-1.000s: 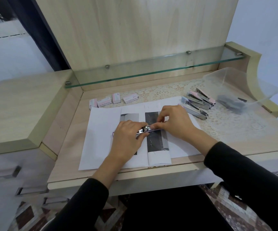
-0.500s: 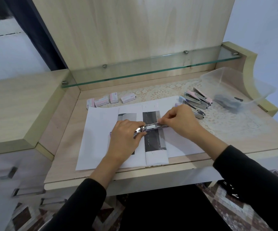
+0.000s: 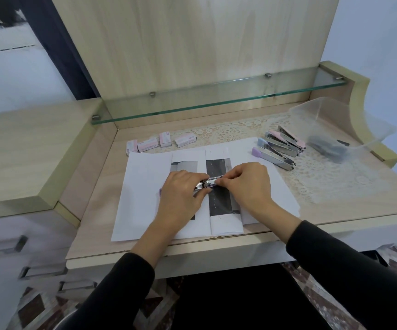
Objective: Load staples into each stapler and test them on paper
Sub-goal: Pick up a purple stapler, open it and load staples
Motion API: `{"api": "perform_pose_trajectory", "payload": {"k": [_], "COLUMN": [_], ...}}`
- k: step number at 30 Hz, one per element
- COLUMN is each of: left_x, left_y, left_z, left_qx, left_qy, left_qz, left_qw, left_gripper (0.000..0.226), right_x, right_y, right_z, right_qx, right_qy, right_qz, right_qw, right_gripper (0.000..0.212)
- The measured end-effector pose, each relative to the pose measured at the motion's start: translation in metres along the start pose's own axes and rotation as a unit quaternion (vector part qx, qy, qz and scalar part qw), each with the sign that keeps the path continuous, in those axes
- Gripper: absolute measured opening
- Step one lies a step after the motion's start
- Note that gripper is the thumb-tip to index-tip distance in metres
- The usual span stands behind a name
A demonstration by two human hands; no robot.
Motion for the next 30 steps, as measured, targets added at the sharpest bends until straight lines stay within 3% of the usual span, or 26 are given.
{"api": "perform_pose_trajectory", "payload": {"k": [7,13,30], "left_x": [0.0006,0.0015,0.0024], "left_y": [-0.0013,0.0009,0.0019], "left_z": [-0.0005,-0.0006,0.0], "left_qx": [-0.011,-0.005,0.013], "left_qy": [0.003,-0.001,-0.007], "left_qz": [0.003,-0.002,-0.001], "left_qw": [1.0,1.0,1.0], "left_gripper": [0.023,0.024,0.024], "right_x": [0.0023,0.0049,-0.003], "right_y": [0.005,0.0024,-0.0007], "right_z": [-0.0008,-0.0006,-0.0064], "right_qx": [-0.014,-0.016,0.007], "right_qy": [0.026,0.02,0.023], "right_qz": [-0.009,0.047,-0.056], "right_qw": [1.0,0.999,0.998], "right_gripper": [0.007,0.011,0.014]}}
Point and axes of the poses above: each hand's wrist, its own z-axis away from the middle knuckle, its own y-axis out of the palm, x = y × z, the point moved 5 cm from there along -z, towards the middle knuckle, and after that the axes turned 1 degree about x, right-handed, at the moved point
